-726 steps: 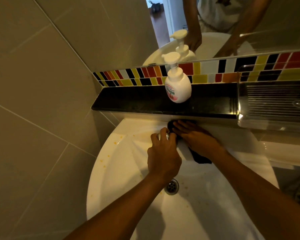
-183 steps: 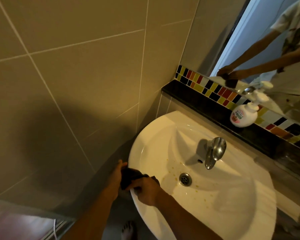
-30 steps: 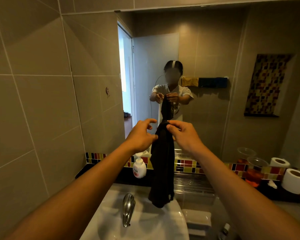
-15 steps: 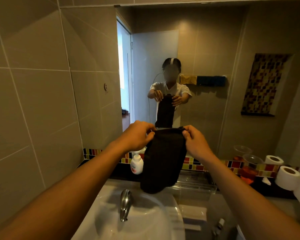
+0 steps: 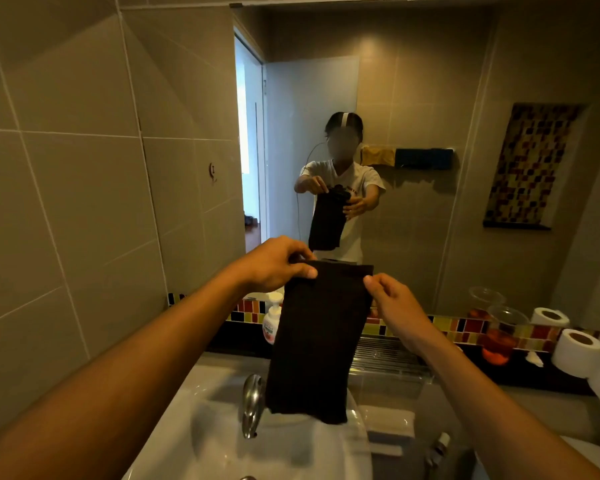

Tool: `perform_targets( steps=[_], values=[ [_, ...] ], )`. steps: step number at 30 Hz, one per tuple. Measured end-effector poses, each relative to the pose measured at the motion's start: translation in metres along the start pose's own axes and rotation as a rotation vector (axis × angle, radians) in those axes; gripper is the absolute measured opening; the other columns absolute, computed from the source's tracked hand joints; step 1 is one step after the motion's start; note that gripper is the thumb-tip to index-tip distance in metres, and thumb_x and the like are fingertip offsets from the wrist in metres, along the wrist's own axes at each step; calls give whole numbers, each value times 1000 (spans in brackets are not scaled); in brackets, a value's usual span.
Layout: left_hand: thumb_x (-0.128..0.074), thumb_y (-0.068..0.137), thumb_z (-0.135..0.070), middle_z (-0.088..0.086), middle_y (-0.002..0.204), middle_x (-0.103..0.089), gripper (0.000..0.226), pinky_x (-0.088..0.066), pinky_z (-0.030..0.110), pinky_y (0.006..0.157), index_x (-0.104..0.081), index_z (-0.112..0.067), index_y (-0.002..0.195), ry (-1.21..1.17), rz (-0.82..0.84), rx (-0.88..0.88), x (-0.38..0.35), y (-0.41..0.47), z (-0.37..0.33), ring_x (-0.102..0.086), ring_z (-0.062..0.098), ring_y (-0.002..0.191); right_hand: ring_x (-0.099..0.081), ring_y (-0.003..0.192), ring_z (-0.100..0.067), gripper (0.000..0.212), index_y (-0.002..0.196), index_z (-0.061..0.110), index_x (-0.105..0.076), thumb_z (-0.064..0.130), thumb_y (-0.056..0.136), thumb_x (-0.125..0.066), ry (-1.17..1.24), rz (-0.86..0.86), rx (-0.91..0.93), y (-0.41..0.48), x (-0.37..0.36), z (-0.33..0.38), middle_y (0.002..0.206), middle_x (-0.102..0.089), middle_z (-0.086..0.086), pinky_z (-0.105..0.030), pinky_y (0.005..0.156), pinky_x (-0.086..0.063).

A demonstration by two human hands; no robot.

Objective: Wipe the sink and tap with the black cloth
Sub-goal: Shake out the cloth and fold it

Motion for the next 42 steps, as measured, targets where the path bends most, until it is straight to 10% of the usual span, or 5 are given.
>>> perform_targets(
  steps=[8, 14, 19, 29, 42],
  values=[
    [-49, 97, -25, 5, 108, -62, 15, -54, 38, 88, -57, -19, 108, -512, 151, 356, -45, -25, 63, -63, 24, 101, -53, 87, -11, 30, 100, 18, -50, 42, 100, -32, -215, -23, 44, -2, -15, 6, 90, -55, 3, -23, 63, -37],
    [-44, 99, -30, 3, 107, -56, 26, -56, 36, 74, -48, -23, 123, -749, -146, 386, -67, -26, 80, -59, 20, 95, -68, 99, -22, 43, 109, 18, -62, 37, 74, -77, -52, 314, -219, -10, -35, -36, 105, -71, -6, -42, 91, -54],
    [-50, 96, -30, 5, 105, -60, 32, -52, 33, 76, -52, -16, 124, -866, -138, 447, -82, -27, 85, -60, 21, 97, -65, 103, -19, 31, 101, 16, -70, 39, 81, -70, -295, 440, -350, -15, -36, -64, 102, -73, -1, -47, 103, -45],
    [-65, 77, 5, 21, 142, -38, 99, -52, 51, 86, -9, -34, 148, -1359, -209, 457, -123, -50, 106, -51, 39, 119, -67, 103, -20, 31, 113, 21, -64, 41, 91, -56, -47, 304, -320, -16, -48, -59, 107, -72, -2, -44, 98, -50],
    [-58, 87, -14, 17, 137, -47, 69, -55, 41, 81, -24, -13, 148, -1588, -68, 584, -188, -74, 94, -54, 32, 119, -51, 119, -18, 39, 138, 22, -48, 17, 99, -45, 217, 105, -273, -3, -33, -34, 133, -53, -5, -35, 102, -45]
  ],
)
Point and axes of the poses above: each hand's wrist, its own y-axis towards the middle knuckle, its own x-axis out of the back of the hand, z = x × y, the point moved 7 cm from there along y, towards the middle knuckle
